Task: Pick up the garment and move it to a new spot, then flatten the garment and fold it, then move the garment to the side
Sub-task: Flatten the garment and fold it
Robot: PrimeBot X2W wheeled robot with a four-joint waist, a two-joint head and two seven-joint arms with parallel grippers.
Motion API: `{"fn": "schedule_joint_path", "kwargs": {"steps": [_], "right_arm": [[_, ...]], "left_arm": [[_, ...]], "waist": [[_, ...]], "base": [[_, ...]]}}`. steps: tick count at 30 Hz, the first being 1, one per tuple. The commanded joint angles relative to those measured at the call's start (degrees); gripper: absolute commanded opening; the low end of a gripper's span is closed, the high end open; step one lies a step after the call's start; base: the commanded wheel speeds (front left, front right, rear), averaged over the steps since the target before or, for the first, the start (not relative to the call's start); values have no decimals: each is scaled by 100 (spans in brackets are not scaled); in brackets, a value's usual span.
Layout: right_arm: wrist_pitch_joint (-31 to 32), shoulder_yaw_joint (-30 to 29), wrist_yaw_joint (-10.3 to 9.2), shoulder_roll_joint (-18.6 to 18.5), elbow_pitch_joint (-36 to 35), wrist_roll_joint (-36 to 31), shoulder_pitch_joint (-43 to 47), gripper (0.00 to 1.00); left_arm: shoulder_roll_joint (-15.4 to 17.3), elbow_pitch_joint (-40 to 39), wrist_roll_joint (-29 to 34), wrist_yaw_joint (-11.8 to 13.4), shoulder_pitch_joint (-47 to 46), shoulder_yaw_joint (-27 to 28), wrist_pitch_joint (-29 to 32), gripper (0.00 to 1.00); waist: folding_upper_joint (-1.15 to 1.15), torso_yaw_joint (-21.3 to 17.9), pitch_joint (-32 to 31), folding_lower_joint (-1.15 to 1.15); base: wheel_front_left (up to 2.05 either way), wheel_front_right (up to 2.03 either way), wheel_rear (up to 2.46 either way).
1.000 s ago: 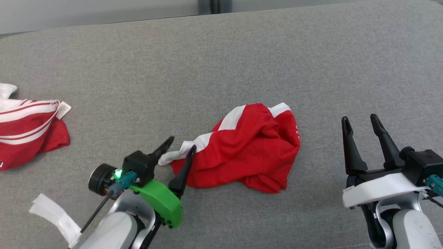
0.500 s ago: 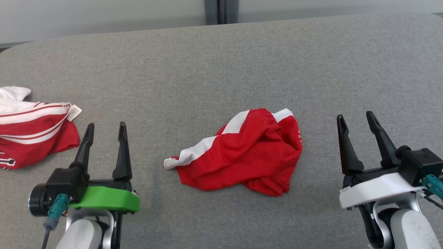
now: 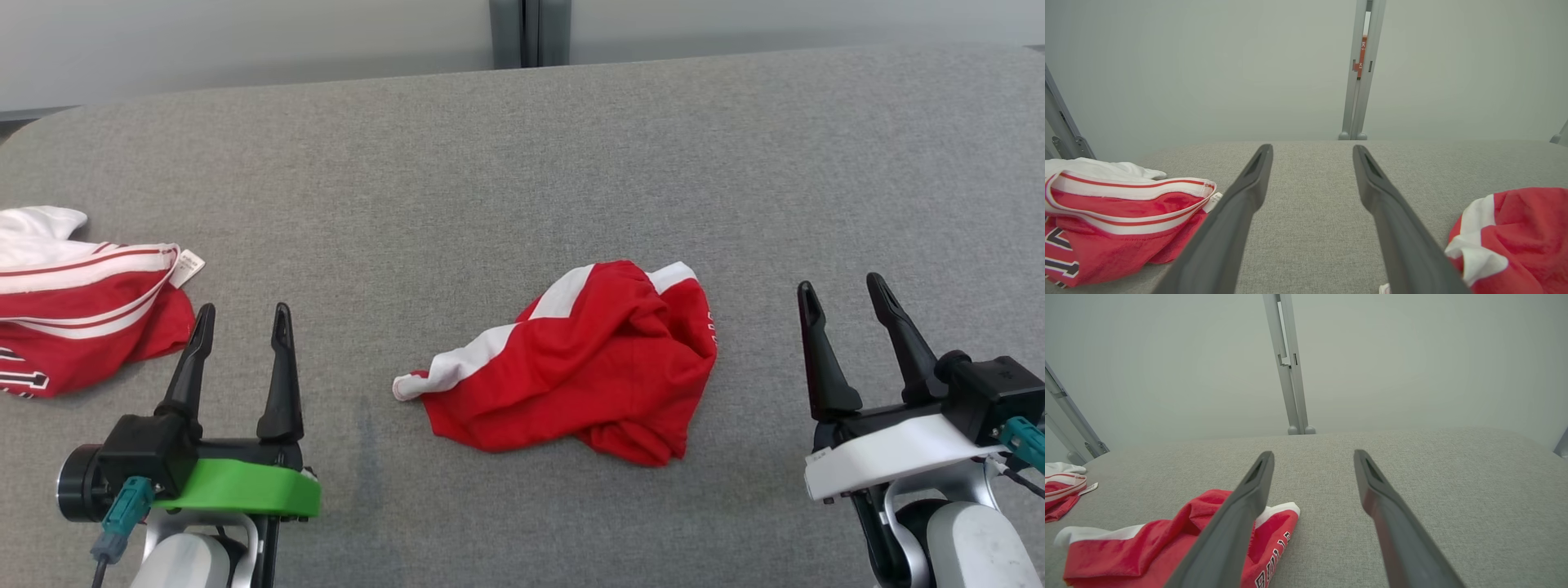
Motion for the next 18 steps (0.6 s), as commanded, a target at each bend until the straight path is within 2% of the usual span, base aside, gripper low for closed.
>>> {"fn": "schedule_joint_path", "kwargs": {"steps": [1,8,18], "right_arm": [[20,-19,3,-29,-3,6,59,100],[187,224,3,-321,345,98,-215,100],[293,1301,2,-635,1320,464,-883,100]], "left_arm": [[-25,18,38,-35,51,23,-17,100],[-177,62,146,-161,-187,-57,-18,100],[-457,110,313,-359,-438,-68,-17,100]], "waist": [[0,13,3,0],[0,233,132,0],[0,604,551,0]], "base": [[0,0,0],[0,0,0],[0,0,0]]}}
